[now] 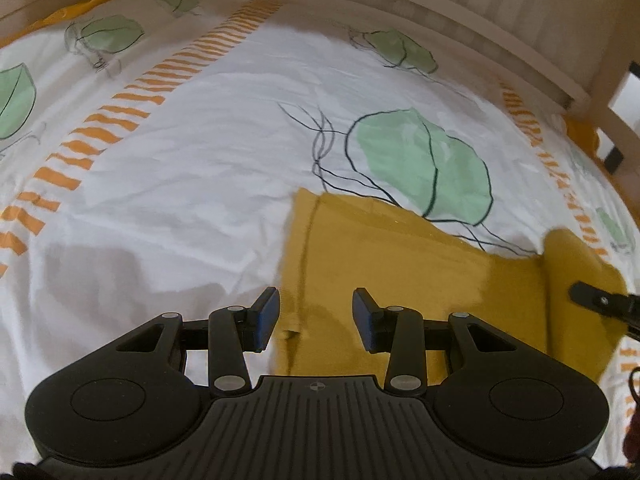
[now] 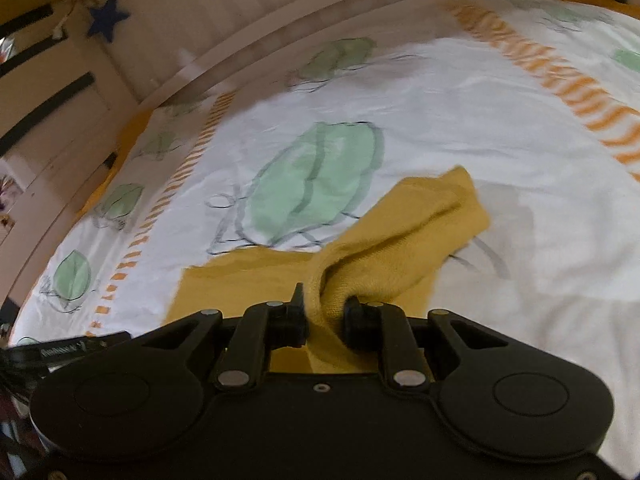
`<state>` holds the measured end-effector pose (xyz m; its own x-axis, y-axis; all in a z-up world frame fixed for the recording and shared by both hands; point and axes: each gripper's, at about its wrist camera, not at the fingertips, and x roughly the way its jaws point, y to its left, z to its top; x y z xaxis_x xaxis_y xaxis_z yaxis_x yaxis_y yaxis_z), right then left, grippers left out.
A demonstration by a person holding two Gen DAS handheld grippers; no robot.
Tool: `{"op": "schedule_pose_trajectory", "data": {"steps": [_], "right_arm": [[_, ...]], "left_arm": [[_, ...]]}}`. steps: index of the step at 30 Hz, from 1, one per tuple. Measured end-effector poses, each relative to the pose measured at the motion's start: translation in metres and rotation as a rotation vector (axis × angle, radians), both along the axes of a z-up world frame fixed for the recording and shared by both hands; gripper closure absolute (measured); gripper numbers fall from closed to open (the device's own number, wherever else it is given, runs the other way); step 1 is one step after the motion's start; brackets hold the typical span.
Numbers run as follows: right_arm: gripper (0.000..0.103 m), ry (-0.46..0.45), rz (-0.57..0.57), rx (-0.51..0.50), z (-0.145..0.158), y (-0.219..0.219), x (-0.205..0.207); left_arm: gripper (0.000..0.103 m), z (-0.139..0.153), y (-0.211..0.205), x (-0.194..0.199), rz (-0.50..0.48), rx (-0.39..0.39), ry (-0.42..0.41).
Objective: Fold small clothes
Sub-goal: 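Grasp the folded sweater side with the right gripper and fold it inward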
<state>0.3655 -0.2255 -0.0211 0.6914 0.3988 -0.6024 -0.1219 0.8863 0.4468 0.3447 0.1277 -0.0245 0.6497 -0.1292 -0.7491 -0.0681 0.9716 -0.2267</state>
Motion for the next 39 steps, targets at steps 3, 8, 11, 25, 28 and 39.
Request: {"op": "schedule_pose_trajectory", "data": {"steps": [3,8,11,25,28,39], "right_arm": [[0.077,-0.004,0.043,-0.004,0.006,0.034,0.013],[0.077,0.016,0.095,0.009,-0.001,0.093,0.03],[0.077,0.038,0.12,-0.007,-0.012,0.121,0.035],[0.072,0.029,0.198,-0.19,-0.038,0.198,0.029],[0.068,0.03,0.252,-0.135,-0.039,0.202,0.027],[0.055,-0.103,0.255,-0.023,-0.002,0.155,0.0]], "left_arm": [[0.064,0.0,0.009,0.001,0.014,0.011,0.003],[0.064,0.001,0.025,0.002,0.043,-0.034,0.009],[0.064,0.003,0.034,0.002,0.058,-0.053,0.006],[0.064,0.002,0.058,0.002,0.118,-0.072,0.013],[0.064,0.002,0.058,0.0,0.122,-0.076,0.011],[0.064,-0.001,0.06,0.002,0.121,-0.062,0.019]]}}
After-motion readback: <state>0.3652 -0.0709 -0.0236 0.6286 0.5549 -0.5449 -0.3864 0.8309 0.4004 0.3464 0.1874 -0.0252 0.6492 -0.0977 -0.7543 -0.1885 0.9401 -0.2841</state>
